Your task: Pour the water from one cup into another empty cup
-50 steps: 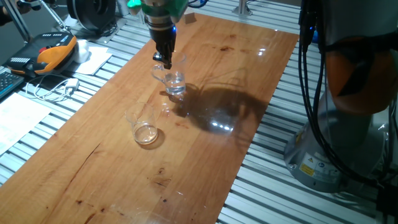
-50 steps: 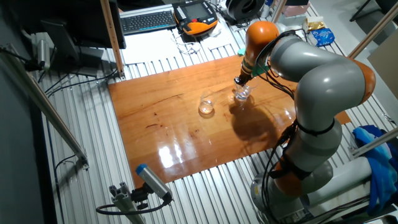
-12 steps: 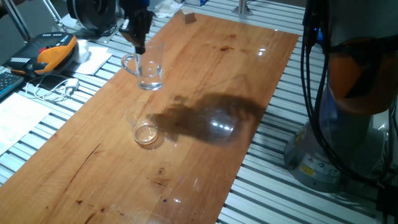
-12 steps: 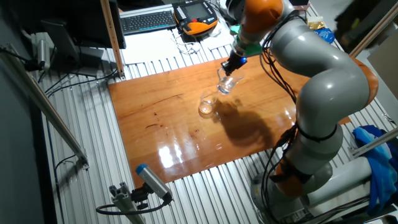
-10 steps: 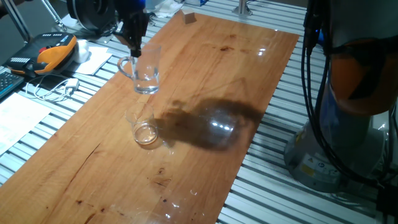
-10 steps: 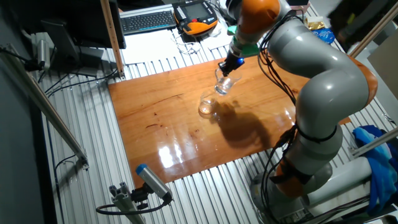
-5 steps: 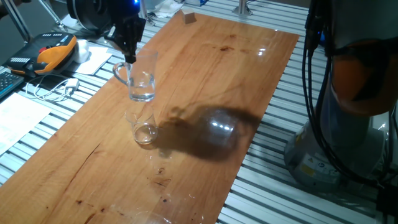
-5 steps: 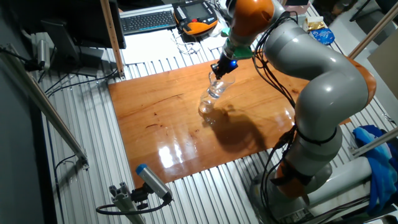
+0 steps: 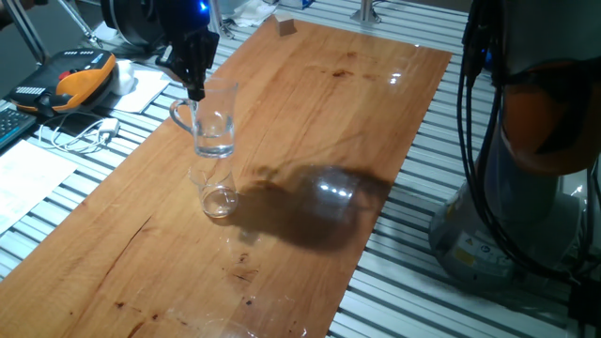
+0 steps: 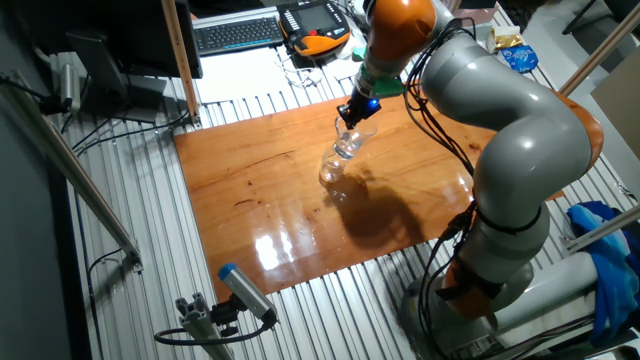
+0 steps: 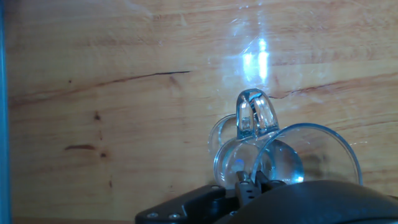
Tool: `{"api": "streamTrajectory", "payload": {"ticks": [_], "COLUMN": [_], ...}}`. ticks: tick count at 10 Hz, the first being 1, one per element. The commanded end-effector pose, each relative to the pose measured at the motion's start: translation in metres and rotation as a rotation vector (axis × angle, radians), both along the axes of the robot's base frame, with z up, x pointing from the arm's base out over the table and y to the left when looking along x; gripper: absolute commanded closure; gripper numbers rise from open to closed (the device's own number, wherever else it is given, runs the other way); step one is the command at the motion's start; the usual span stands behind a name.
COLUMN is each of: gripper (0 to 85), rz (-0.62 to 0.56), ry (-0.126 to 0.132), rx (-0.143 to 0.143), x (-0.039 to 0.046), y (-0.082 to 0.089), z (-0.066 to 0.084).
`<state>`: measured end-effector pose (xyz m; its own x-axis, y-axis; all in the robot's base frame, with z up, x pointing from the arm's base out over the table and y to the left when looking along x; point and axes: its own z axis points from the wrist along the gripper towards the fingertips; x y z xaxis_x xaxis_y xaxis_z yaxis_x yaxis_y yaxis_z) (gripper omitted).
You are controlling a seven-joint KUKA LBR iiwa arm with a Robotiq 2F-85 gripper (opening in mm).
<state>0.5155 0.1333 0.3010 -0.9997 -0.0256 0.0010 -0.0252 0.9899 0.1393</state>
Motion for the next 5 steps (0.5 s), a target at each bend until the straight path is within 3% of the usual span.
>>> {"api": "streamTrajectory", "payload": {"ticks": [1,3,5], "gripper": [85.0,85.0,85.0], "rz": [0.009,0.050,0.085], "ry": [-0.001,-0.009,-0.011], "rx": [-0.012,-0.051,-0.032], "x": [0.0000,0.0000,0.0000], "y": [0.0000,0.0000,0.0000], "z": [0.0000,0.0000,0.0000]}}
